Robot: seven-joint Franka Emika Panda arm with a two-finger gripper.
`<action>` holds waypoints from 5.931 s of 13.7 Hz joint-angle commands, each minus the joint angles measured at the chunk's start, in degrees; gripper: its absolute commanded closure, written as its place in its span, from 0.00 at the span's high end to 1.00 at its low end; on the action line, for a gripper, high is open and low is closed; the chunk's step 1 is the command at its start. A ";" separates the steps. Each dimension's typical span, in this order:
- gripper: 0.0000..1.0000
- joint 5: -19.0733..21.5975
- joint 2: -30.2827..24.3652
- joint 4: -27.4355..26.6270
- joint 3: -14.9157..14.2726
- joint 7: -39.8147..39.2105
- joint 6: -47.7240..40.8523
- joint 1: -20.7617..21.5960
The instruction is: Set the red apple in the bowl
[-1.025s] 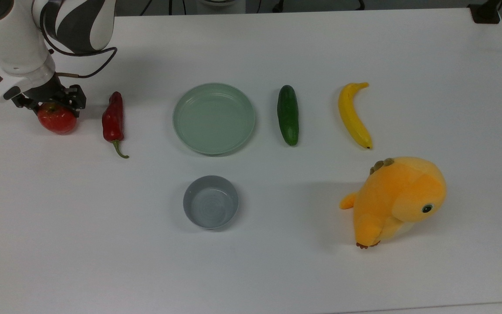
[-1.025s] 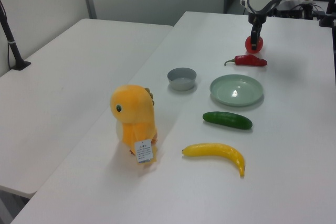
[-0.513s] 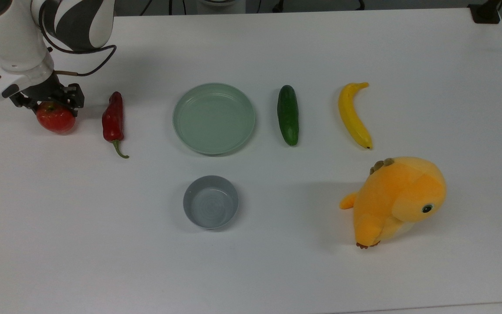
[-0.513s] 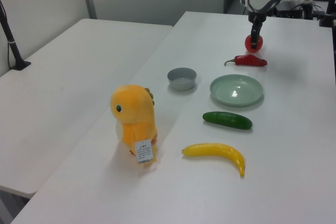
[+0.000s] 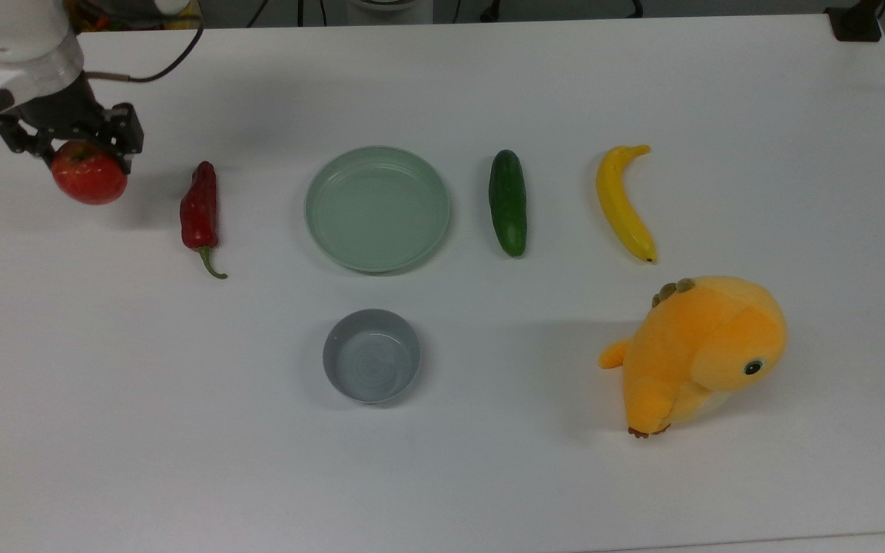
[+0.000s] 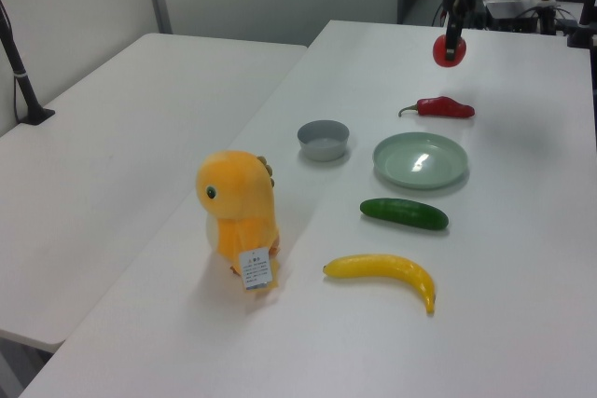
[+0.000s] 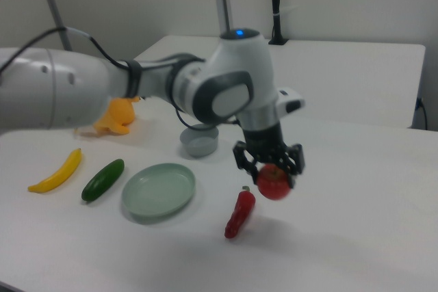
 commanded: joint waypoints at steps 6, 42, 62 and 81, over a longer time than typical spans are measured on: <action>0.03 4.12 -14.46 -1.11 -0.09 1.21 -12.39 10.50; 0.40 6.85 16.64 11.19 4.31 24.94 20.55 22.73; 1.00 5.09 3.21 6.27 4.31 25.12 14.52 21.24; 1.00 1.32 -32.76 -6.11 6.49 37.88 -32.19 20.89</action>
